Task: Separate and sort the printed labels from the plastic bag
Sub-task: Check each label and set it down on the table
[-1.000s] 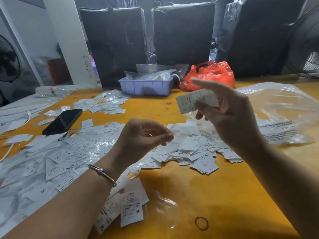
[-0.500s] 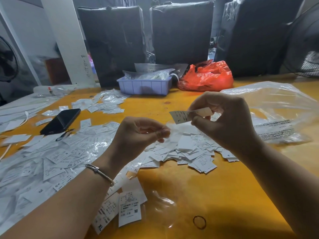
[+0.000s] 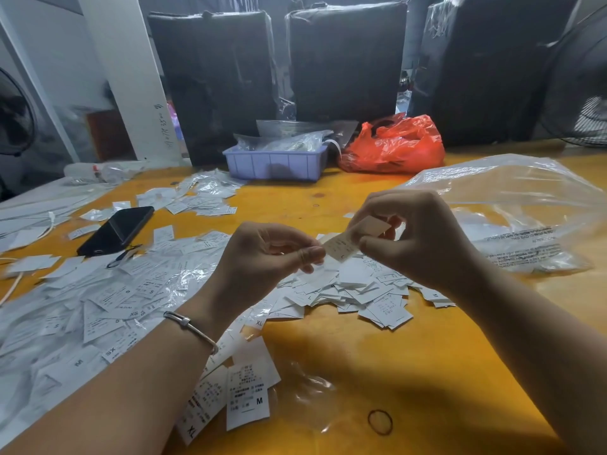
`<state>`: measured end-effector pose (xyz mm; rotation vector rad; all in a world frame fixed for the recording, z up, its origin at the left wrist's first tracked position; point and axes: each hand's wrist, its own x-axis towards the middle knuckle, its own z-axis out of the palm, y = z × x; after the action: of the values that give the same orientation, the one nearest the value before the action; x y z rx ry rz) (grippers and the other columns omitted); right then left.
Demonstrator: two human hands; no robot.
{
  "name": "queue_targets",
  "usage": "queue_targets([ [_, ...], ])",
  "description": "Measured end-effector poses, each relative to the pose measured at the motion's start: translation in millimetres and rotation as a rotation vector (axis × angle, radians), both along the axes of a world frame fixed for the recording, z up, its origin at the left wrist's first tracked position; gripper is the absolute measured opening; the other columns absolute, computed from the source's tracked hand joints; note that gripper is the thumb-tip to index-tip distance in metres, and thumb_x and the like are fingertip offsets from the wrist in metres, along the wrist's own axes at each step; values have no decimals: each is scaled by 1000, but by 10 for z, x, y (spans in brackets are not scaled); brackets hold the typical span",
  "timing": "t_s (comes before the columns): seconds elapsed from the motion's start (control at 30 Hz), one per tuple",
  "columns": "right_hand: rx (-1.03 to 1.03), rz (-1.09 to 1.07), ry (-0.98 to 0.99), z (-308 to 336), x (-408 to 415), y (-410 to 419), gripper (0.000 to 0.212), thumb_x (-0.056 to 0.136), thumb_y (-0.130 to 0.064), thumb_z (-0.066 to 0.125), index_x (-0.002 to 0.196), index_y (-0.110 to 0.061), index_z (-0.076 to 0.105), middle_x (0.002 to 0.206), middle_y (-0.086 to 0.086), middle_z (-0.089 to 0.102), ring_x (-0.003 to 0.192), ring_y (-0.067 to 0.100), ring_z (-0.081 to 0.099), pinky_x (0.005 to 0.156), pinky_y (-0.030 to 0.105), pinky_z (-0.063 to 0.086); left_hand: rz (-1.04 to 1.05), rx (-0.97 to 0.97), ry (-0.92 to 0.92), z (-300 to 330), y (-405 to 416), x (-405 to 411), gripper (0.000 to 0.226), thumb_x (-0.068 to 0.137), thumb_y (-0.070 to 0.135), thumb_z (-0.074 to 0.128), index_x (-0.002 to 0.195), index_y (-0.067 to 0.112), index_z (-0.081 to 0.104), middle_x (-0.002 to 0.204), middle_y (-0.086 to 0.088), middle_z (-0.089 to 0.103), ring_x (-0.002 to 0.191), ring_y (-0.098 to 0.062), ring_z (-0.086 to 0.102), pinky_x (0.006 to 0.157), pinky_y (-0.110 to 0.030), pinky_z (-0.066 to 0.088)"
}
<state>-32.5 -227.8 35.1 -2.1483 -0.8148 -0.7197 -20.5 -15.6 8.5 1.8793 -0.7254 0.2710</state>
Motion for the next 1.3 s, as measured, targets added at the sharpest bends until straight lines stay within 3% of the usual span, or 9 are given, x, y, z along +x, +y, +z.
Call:
queue_targets([
  [0.07,-31,24,50,-28,11,17,10,74,-2,71,78,-11,75,72,-2,68,63,18,62,55,42,50,-8,16,-2,-5,-10,-6,18,72,28,72,87,18,74,80,2,75,68,-15,72,59,-19,55],
  [0.17,-3,26,91,-49,22,7,14,77,-7,72,89,-13,74,78,-1,70,66,18,63,57,39,51,-2,12,15,-8,-9,-5,18,72,29,71,86,19,73,80,3,75,68,-15,72,59,-19,54],
  [0.23,133,14,99,-30,26,-11,18,80,-8,71,96,-16,70,80,0,70,68,17,64,60,34,54,9,-33,49,-4,1,1,18,71,30,71,84,17,74,81,2,76,69,-18,72,59,-22,56],
  [0.33,305,27,104,9,16,-15,18,79,2,70,88,-13,70,81,-1,71,72,14,66,66,29,58,30,-61,78,6,4,1,23,71,31,70,84,13,74,82,-1,76,69,-19,71,61,-29,57],
  [0.47,275,16,111,-20,-8,38,18,75,4,73,86,-11,73,80,-2,72,70,11,68,66,23,58,28,-53,100,13,-1,-6,23,72,33,70,85,15,75,81,0,76,71,-17,71,62,-29,57],
  [0.63,277,23,222,-56,43,-5,22,76,0,74,97,-6,72,86,7,73,81,20,71,74,29,59,46,-56,130,0,8,15,26,72,34,71,86,13,76,81,-2,76,71,-18,71,62,-27,57],
  [0.9,342,112,348,-84,28,51,16,72,9,74,83,-2,71,82,13,73,78,26,72,71,32,60,44,-73,174,-18,0,32,22,69,33,73,81,16,76,82,0,76,77,-15,71,63,-22,57],
  [1.03,351,104,307,-131,14,106,11,70,6,76,78,6,68,77,18,72,71,28,71,67,36,60,31,-78,177,-24,-8,37,23,69,30,73,83,13,76,83,-1,76,81,-14,71,68,-22,56],
  [1.3,395,19,239,-128,4,115,13,74,4,75,86,-2,73,79,9,73,75,20,72,71,36,59,58,-89,178,-24,-2,39,21,69,33,73,82,17,76,84,0,77,81,-17,72,72,-29,60],
])
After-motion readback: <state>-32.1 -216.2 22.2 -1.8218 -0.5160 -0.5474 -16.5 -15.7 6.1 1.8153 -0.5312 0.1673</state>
